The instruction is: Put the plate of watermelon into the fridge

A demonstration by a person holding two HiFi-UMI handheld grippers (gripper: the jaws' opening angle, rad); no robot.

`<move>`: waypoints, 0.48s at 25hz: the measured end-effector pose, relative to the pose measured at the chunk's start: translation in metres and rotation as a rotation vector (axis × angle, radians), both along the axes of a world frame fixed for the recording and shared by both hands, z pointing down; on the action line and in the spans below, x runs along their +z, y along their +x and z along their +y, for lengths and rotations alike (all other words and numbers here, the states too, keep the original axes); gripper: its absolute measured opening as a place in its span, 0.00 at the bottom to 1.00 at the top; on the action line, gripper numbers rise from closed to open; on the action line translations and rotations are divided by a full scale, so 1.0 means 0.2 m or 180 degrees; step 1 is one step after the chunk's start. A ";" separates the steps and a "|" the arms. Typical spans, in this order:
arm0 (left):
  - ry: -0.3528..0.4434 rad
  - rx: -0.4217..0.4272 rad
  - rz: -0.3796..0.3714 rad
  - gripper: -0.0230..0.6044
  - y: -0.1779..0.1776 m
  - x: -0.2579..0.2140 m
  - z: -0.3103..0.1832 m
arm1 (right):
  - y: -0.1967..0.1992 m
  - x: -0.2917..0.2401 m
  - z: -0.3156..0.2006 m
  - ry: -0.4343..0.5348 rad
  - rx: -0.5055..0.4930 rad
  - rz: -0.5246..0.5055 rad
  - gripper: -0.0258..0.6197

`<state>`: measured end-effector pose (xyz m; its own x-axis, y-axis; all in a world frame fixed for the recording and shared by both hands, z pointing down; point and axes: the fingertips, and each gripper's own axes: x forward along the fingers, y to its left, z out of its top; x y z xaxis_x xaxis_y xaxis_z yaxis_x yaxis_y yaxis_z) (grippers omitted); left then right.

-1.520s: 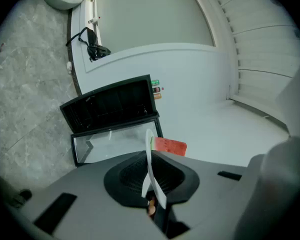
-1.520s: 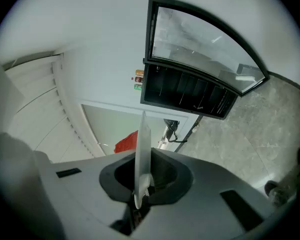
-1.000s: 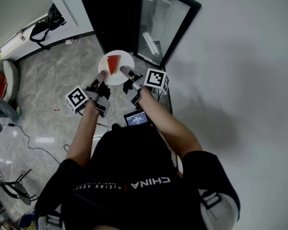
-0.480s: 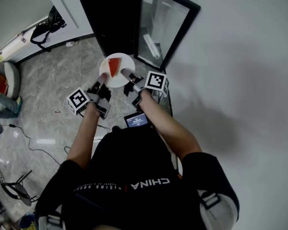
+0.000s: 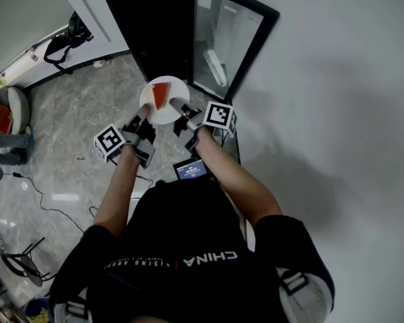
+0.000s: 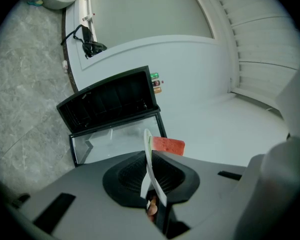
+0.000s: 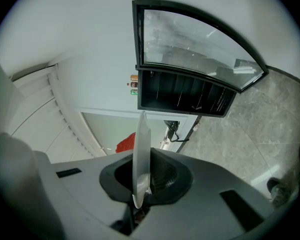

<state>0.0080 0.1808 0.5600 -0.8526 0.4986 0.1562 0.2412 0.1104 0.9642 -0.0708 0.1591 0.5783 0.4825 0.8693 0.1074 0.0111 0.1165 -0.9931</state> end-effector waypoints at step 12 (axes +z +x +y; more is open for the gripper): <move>-0.0036 -0.0103 -0.0025 0.09 0.02 -0.08 -0.03 | 0.03 -0.07 -0.01 -0.0006 -0.0189 0.0028 0.07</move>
